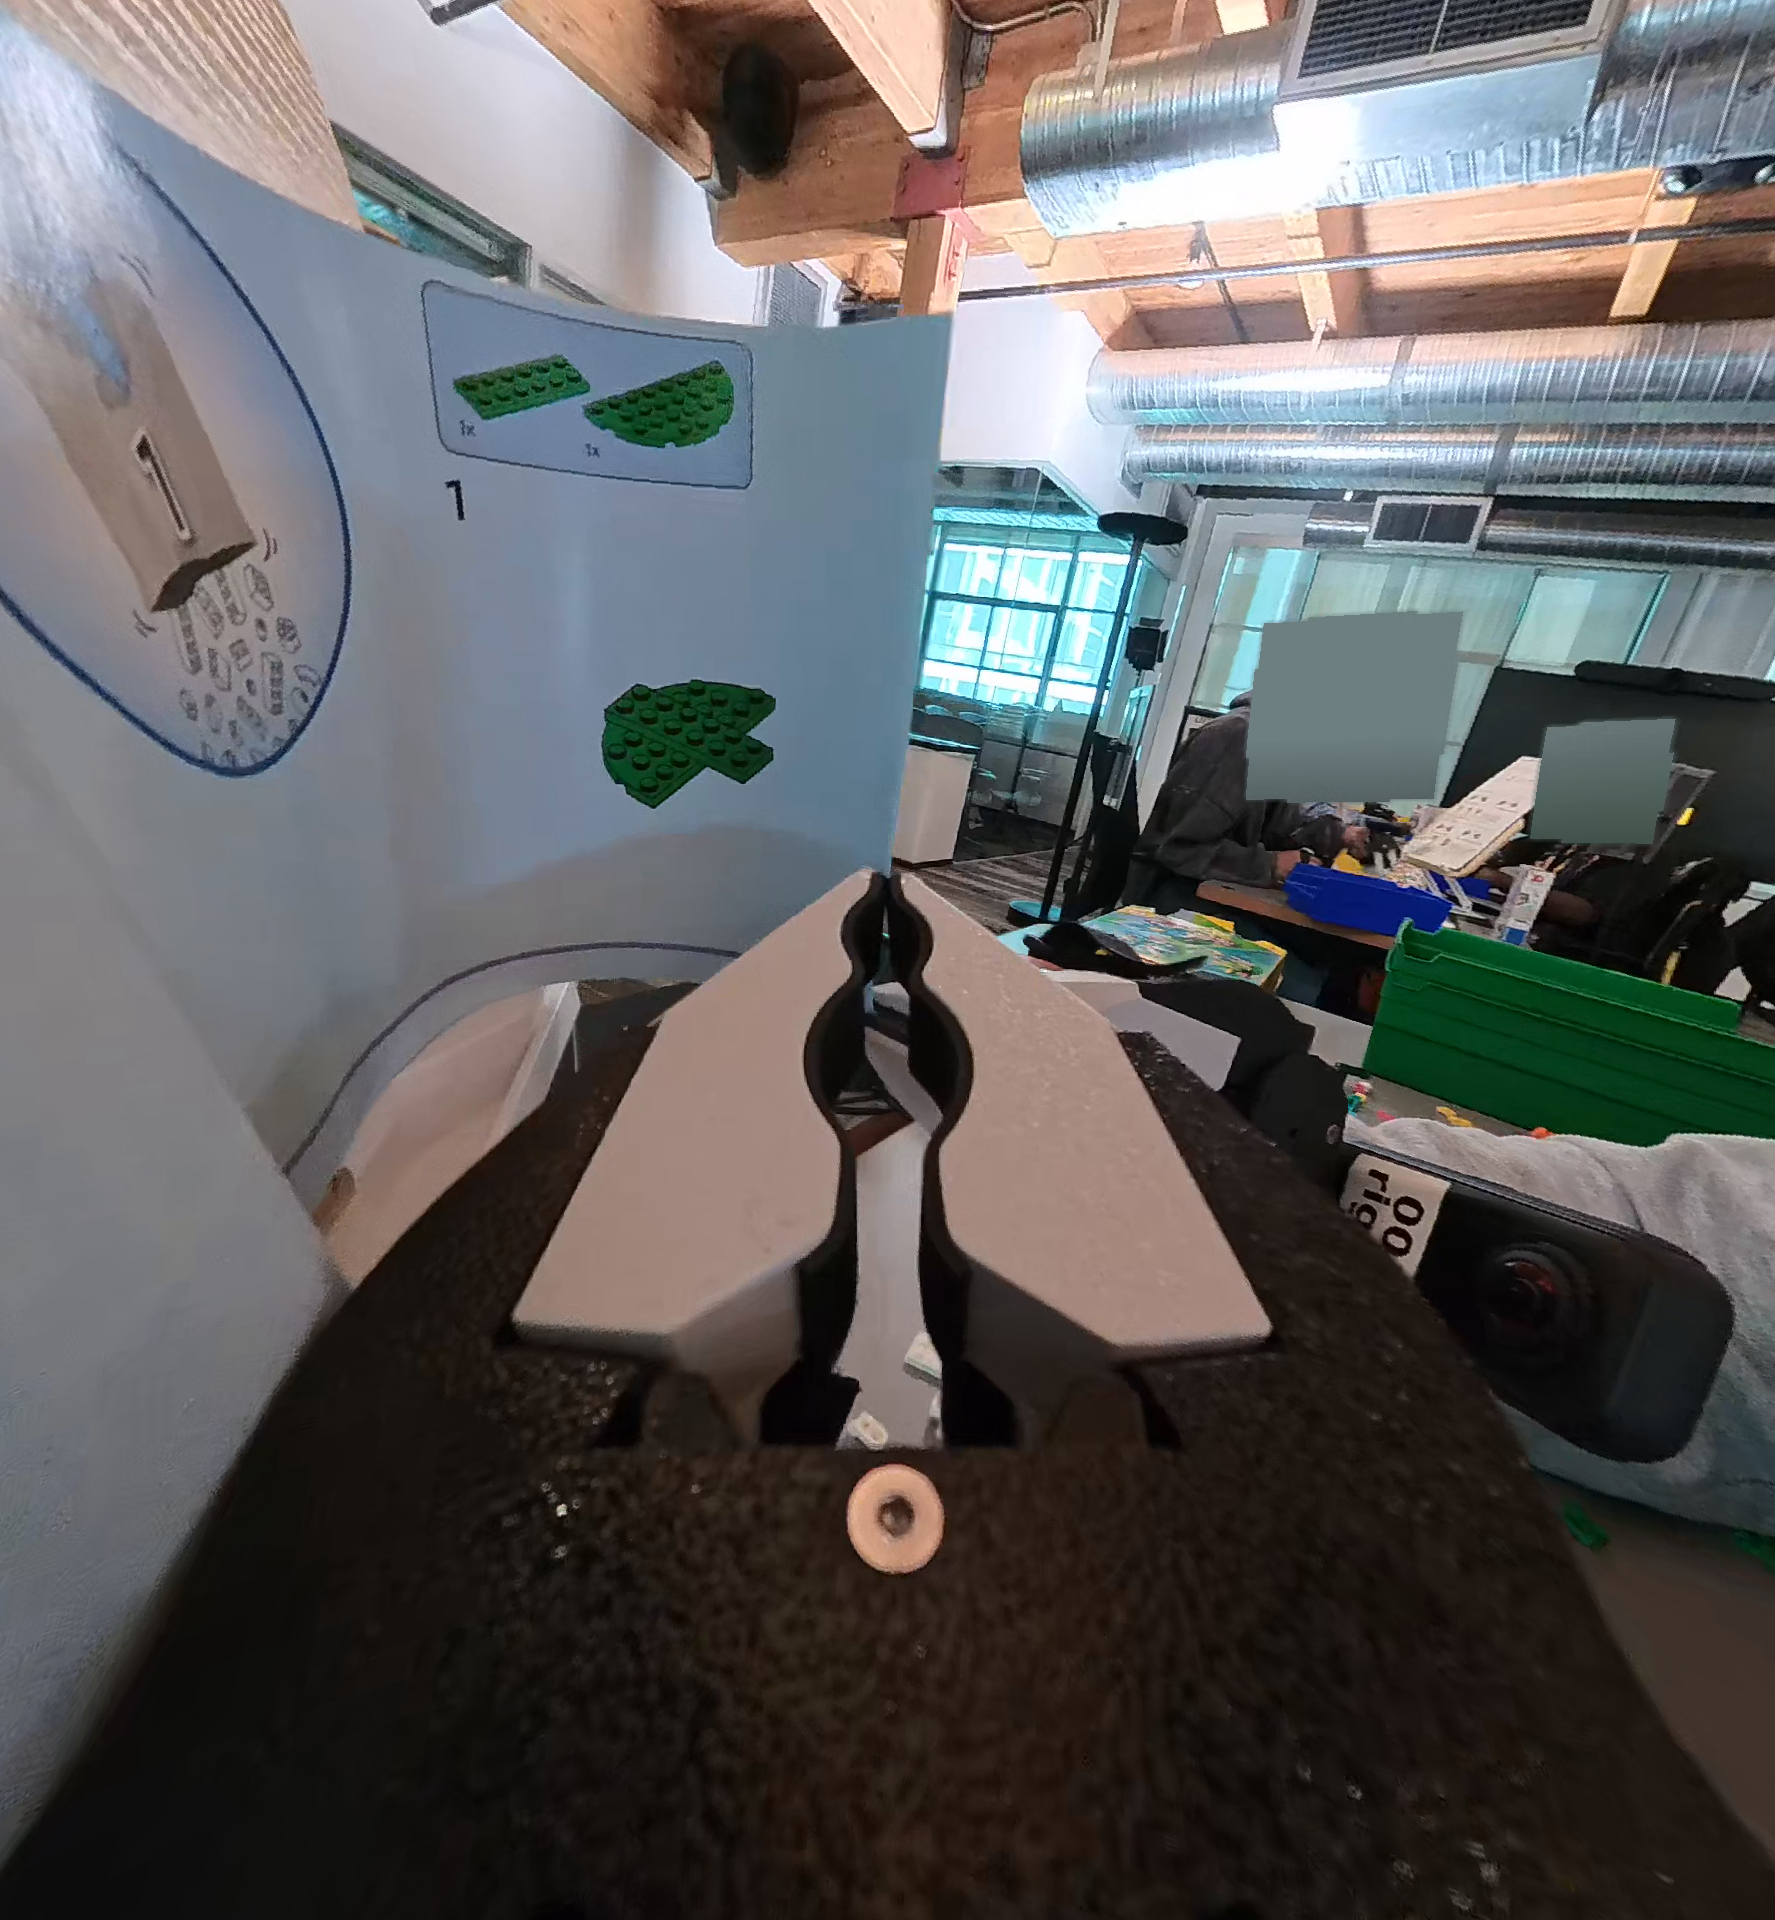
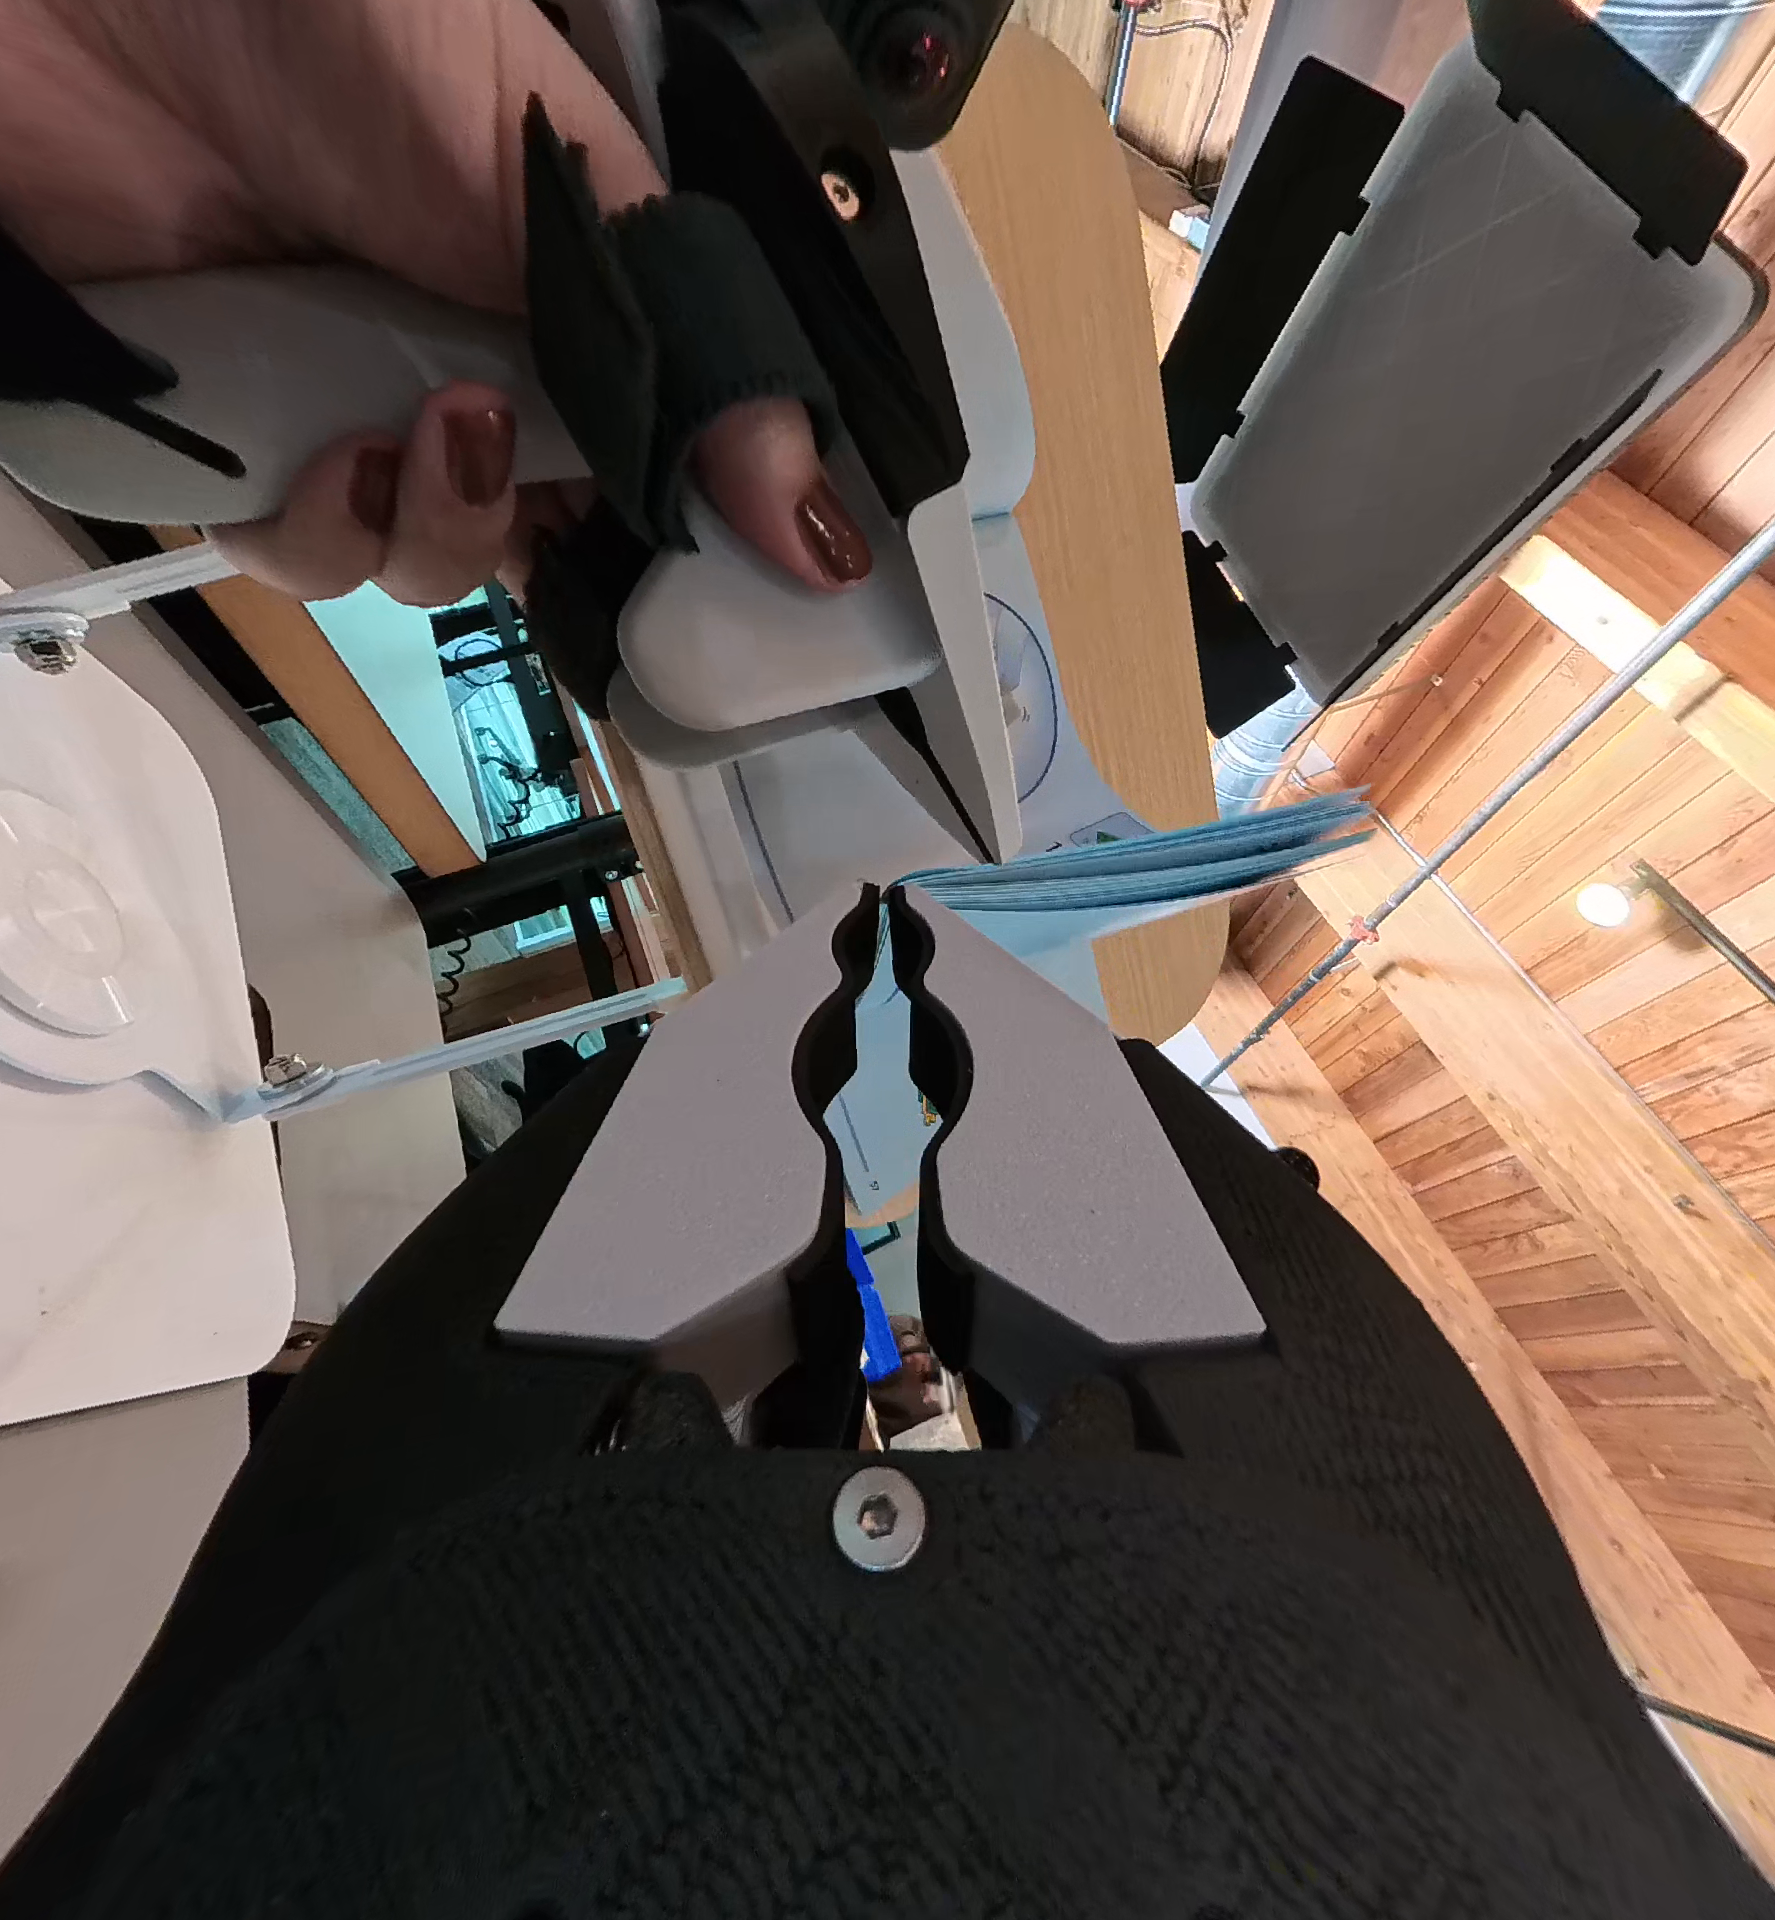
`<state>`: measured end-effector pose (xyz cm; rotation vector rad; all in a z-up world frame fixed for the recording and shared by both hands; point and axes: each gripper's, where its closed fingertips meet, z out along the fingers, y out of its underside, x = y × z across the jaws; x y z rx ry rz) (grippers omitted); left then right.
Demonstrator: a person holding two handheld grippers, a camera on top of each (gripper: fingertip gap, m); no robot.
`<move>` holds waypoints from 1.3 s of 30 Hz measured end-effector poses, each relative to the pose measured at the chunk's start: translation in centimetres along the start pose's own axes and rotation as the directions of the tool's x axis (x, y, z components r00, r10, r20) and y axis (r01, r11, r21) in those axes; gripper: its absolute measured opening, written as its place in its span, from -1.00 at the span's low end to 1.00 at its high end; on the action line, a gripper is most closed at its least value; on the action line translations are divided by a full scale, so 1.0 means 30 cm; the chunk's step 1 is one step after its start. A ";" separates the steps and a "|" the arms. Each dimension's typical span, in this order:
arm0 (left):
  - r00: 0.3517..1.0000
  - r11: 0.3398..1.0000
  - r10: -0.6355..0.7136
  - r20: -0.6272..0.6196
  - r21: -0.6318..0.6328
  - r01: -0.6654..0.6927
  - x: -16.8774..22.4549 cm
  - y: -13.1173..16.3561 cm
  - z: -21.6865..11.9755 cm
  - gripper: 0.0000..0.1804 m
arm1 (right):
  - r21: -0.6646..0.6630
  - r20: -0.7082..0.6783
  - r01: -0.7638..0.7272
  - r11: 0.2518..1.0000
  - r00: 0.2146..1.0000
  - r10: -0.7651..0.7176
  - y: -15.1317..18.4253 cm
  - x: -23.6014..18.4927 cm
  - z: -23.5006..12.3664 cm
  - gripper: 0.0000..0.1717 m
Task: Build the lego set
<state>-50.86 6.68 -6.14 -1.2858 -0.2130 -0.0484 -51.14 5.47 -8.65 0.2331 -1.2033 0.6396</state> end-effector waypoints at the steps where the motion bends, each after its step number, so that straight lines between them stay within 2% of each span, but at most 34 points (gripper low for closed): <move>1: 1.000 1.000 -0.005 -0.005 -0.005 0.005 0.001 0.002 0.000 -1.00 | 0.000 0.001 0.001 1.000 1.000 -0.001 0.000 -0.001 0.000 -1.00; 9: 1.000 1.000 -0.007 -0.018 -0.023 0.007 0.005 0.009 -0.001 -1.00 | -0.001 0.005 0.001 1.000 1.000 -0.001 0.005 -0.002 -0.002 -1.00; 24: 0.998 0.999 0.043 0.039 -0.002 -0.043 -0.017 -0.002 -0.002 -1.00 | -0.061 -0.037 -0.049 0.997 0.998 0.047 0.073 0.036 -0.020 -0.97; 29: 0.998 0.999 0.049 0.047 0.003 -0.049 -0.021 -0.005 -0.005 -1.00 | -0.063 -0.018 -0.058 0.996 0.998 0.057 0.090 0.020 -0.034 -0.75; 32: 0.998 0.999 0.049 0.047 0.004 -0.049 -0.021 -0.006 -0.005 -1.00 | -0.082 -0.050 -0.120 0.989 0.992 0.117 0.118 0.038 -0.048 -0.67; 36: 0.998 0.999 0.046 0.044 0.003 -0.047 -0.019 -0.004 -0.003 -1.00 | -0.130 -0.157 -0.335 0.933 0.936 0.314 0.198 0.114 -0.063 -0.68; 39: 0.998 0.999 0.046 0.043 0.005 -0.046 -0.008 -0.007 -0.002 -1.00 | -0.159 -0.153 -0.434 0.887 0.898 0.412 0.227 0.122 -0.039 -0.81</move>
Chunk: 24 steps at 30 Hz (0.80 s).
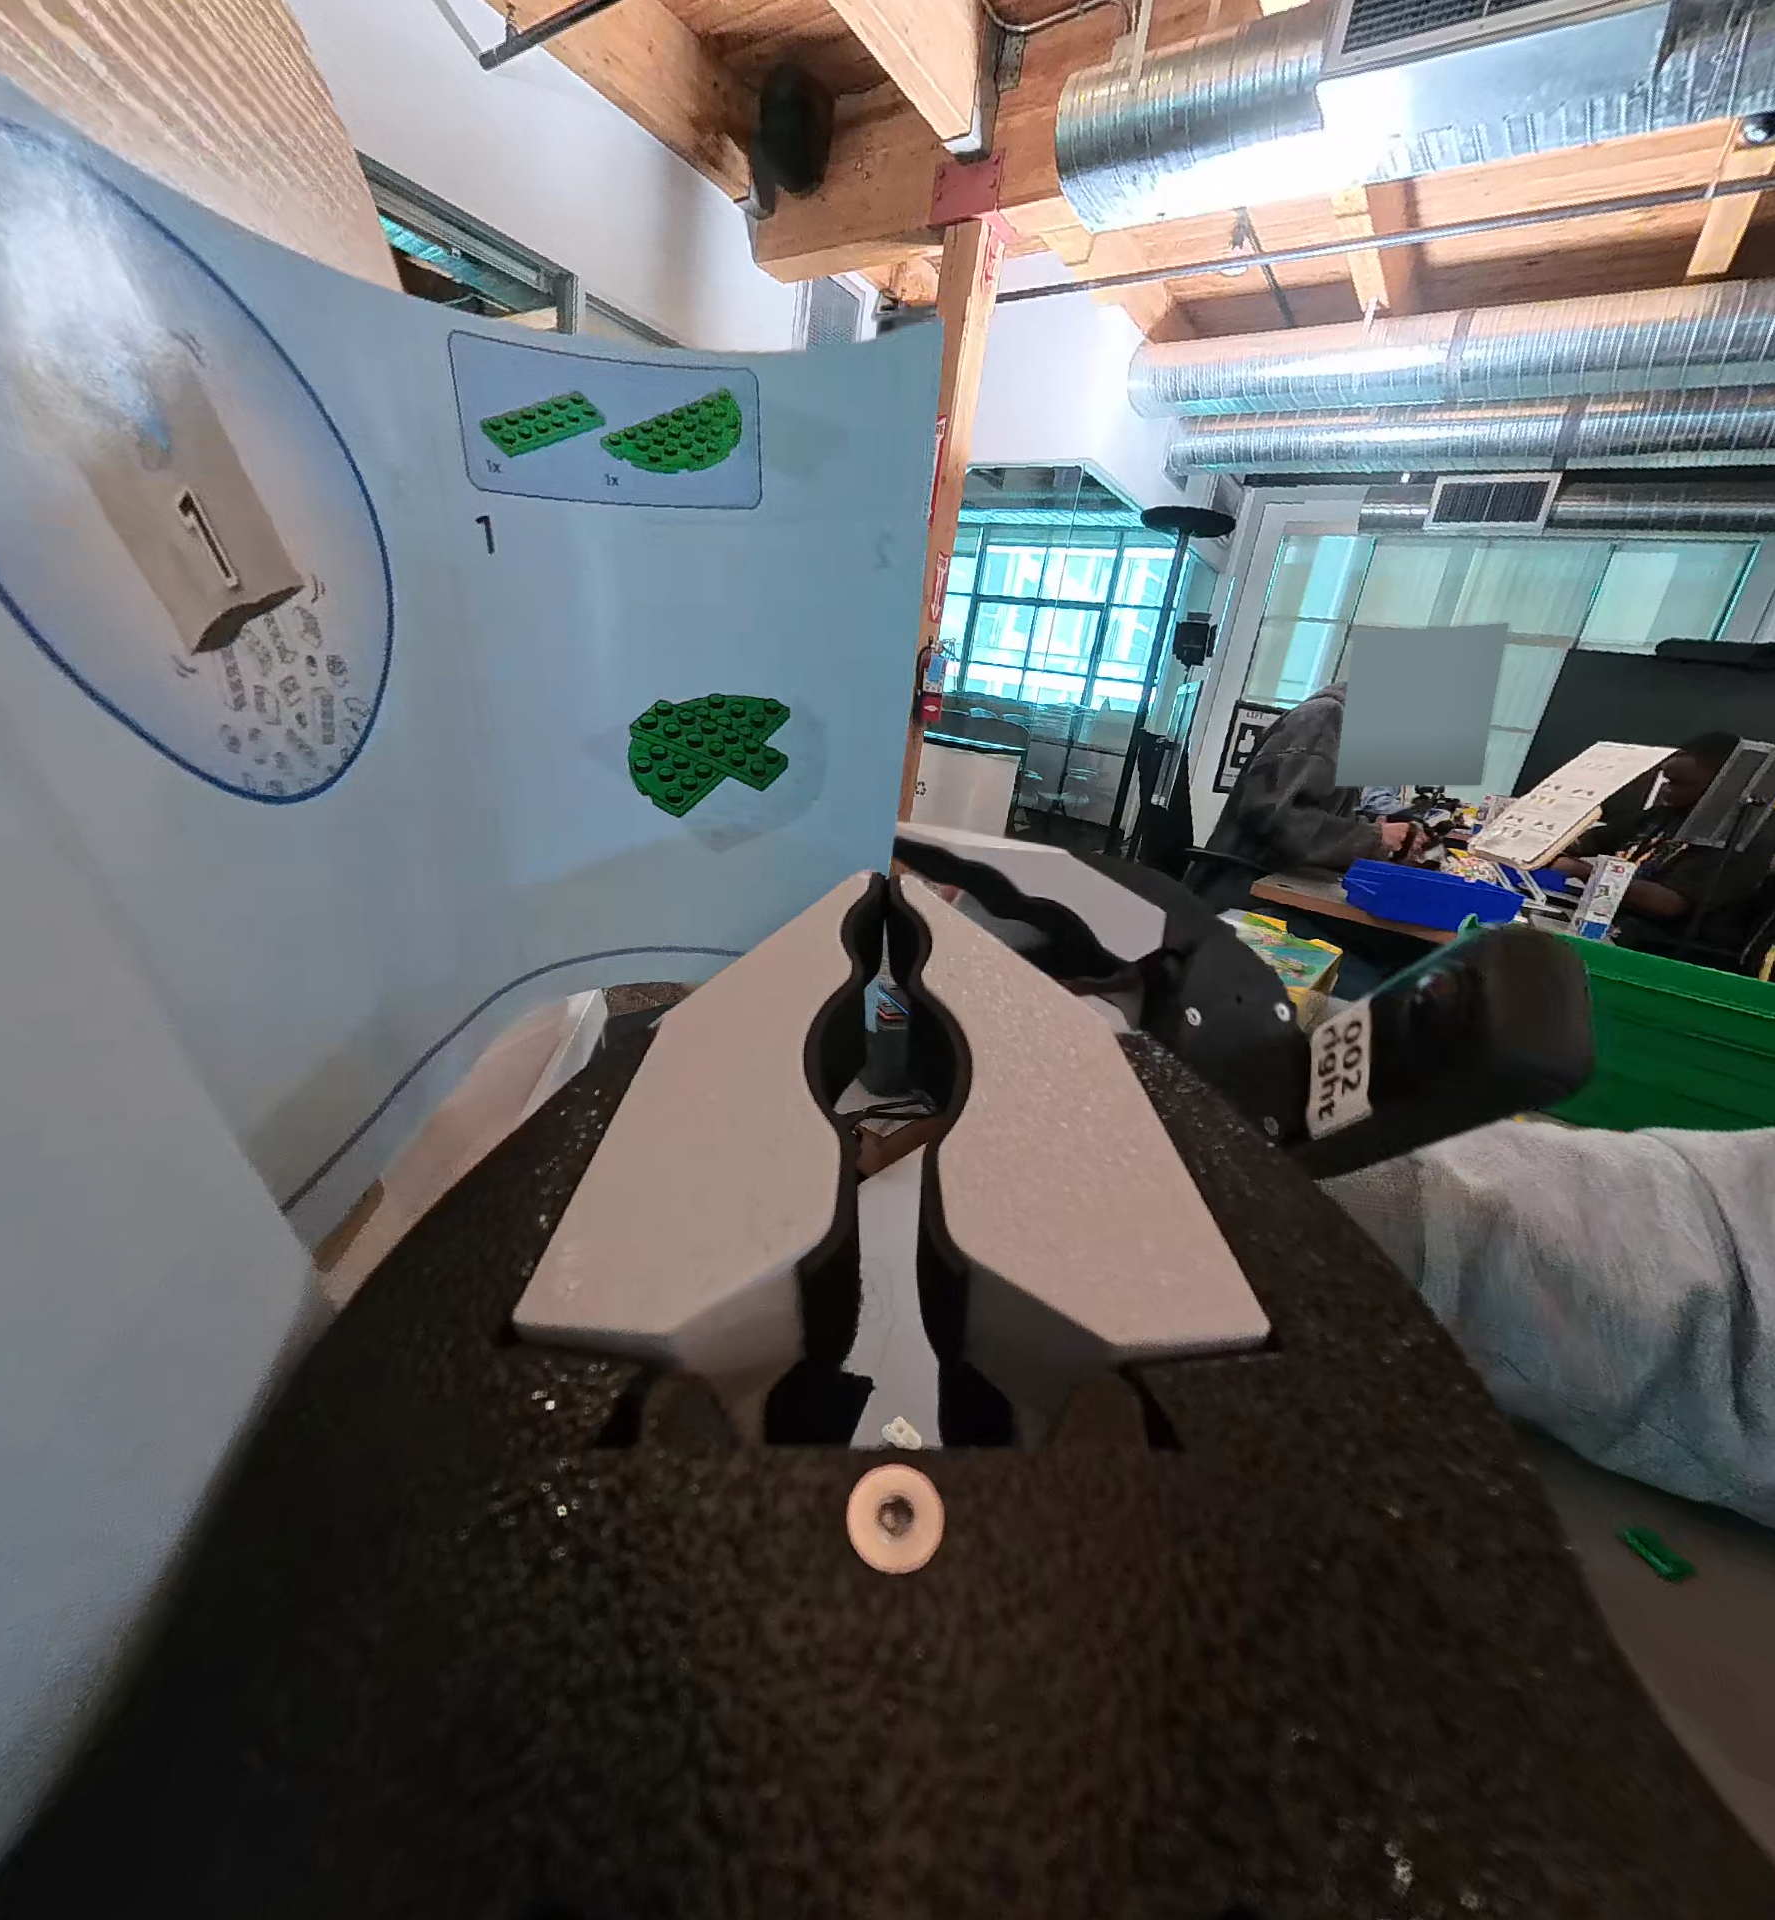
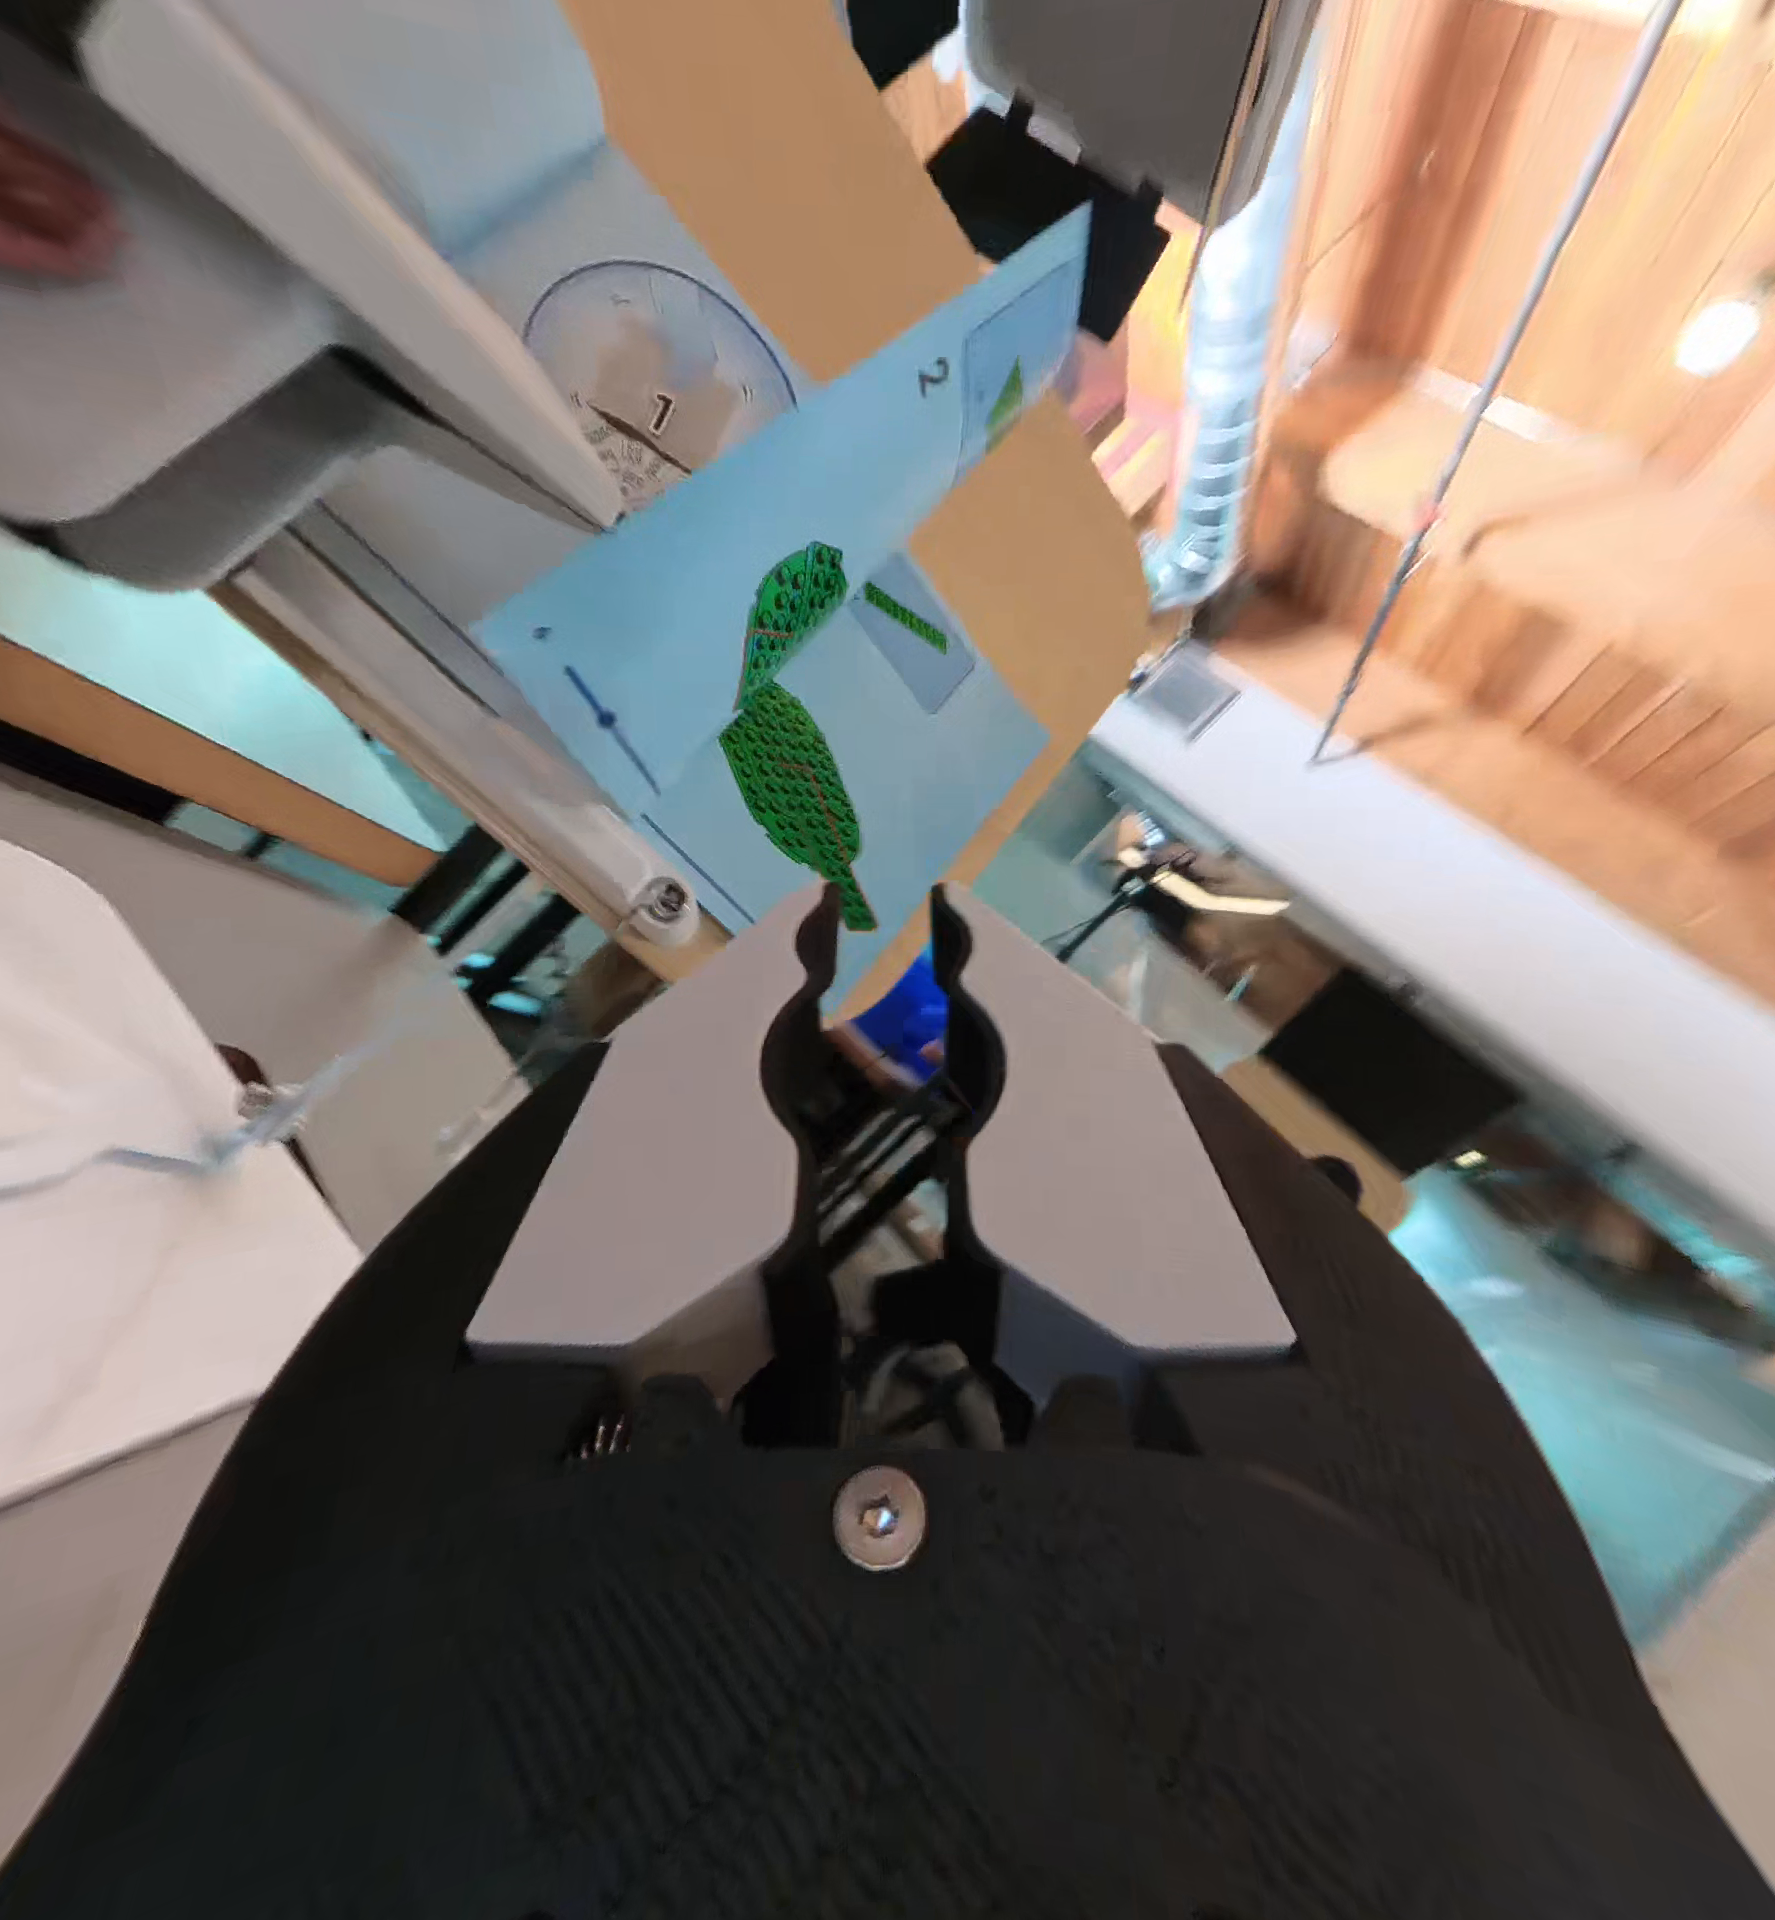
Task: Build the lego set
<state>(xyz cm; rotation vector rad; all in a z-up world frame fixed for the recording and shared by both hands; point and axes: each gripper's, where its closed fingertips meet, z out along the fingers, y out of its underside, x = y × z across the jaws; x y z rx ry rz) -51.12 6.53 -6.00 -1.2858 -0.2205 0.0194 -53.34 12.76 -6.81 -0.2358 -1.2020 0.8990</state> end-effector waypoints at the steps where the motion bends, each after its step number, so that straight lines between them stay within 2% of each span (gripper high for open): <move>1: 1.000 1.000 0.003 0.004 0.000 -0.003 0.007 -0.001 -0.002 -1.00 | -0.007 0.019 -0.022 1.000 1.000 0.022 -0.009 -0.010 0.018 -0.90; 4: 1.000 1.000 0.021 0.014 -0.008 -0.021 0.047 -0.008 -0.025 -1.00 | -0.049 0.120 -0.117 0.992 0.985 0.122 -0.050 -0.063 0.089 -1.00; 7: 0.999 1.000 0.028 0.035 0.008 -0.029 0.091 -0.050 -0.088 -1.00 | -0.162 0.240 -0.213 0.963 0.939 0.248 -0.068 -0.142 0.158 -1.00; 9: 0.999 1.000 0.003 0.036 0.015 -0.004 0.124 -0.087 -0.149 -1.00 | -0.187 0.315 -0.253 0.949 0.900 0.302 -0.107 -0.200 0.183 -1.00; 11: 0.999 0.998 -0.041 -0.006 -0.051 0.041 0.170 -0.097 -0.210 -1.00 | -0.193 0.364 -0.255 0.947 0.878 0.311 -0.155 -0.252 0.200 -1.00; 13: 0.997 0.988 -0.079 0.005 -0.131 0.079 0.189 -0.111 -0.274 -1.00 | -0.189 0.408 -0.240 0.952 0.863 0.298 -0.205 -0.301 0.212 -1.00; 16: 0.990 0.982 -0.118 0.076 -0.138 0.127 0.187 -0.177 -0.384 -1.00 | -0.190 0.462 -0.227 0.955 0.838 0.291 -0.265 -0.367 0.229 -1.00; 19: 0.970 0.985 -0.150 0.192 -0.050 0.162 0.144 -0.256 -0.508 -0.82 | -0.231 0.492 -0.219 0.948 0.814 0.308 -0.291 -0.423 0.254 -1.00; 21: 0.956 0.991 -0.137 0.259 0.026 0.134 0.109 -0.302 -0.584 -0.55 | -0.243 0.504 -0.224 0.944 0.802 0.320 -0.310 -0.448 0.267 -1.00; 24: 0.934 0.980 -0.198 0.296 0.075 0.184 0.063 -0.306 -0.649 -0.24 | -0.239 0.522 -0.225 0.945 0.791 0.320 -0.341 -0.476 0.277 -1.00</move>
